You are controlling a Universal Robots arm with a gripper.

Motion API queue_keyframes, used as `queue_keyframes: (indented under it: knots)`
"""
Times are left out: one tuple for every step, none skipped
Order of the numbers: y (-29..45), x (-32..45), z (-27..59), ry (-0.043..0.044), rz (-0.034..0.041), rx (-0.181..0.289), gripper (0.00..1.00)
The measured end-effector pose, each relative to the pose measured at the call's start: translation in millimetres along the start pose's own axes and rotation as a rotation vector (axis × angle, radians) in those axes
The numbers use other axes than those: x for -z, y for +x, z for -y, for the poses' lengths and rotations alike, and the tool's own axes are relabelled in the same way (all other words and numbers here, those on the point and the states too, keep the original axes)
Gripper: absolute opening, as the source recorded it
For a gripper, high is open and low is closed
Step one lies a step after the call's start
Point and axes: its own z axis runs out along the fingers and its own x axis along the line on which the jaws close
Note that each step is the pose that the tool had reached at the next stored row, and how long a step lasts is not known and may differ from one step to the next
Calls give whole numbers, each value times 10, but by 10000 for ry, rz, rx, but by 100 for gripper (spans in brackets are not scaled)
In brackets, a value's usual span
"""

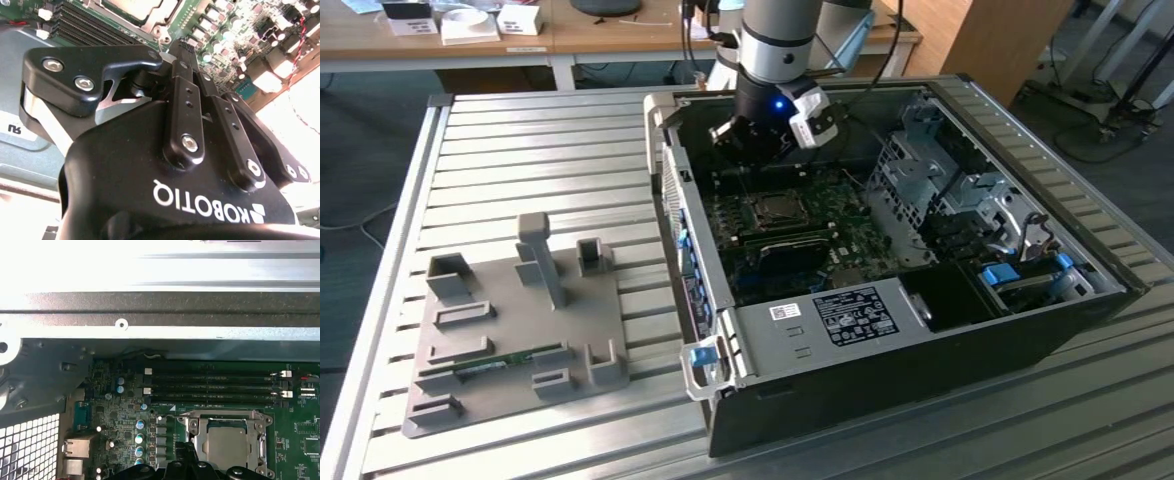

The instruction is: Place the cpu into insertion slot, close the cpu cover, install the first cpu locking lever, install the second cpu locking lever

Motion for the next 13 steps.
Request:
queue_keyframes:
  knots:
    - [9, 0, 1, 1, 2, 0, 11]
    - [21, 1, 1, 1, 4, 1, 11]
    - [36, 1, 1, 1, 7, 2, 11]
    - [54, 1, 1, 1, 10, 3, 11]
    - [73, 0, 1, 1, 14, 2, 11]
    - [92, 0, 2, 1, 16, 2, 11]
    - [111, 0, 2, 1, 18, 2, 11]
    - [131, 0, 2, 1, 21, 3, 11]
    - [153, 0, 2, 1, 23, 3, 11]
    - [175, 0, 2, 1, 25, 3, 11]
    - [193, 0, 2, 2, 26, 3, 11]
    - [208, -1, 2, 1, 27, 3, 11]
    - [219, -1, 2, 1, 27, 3, 11]
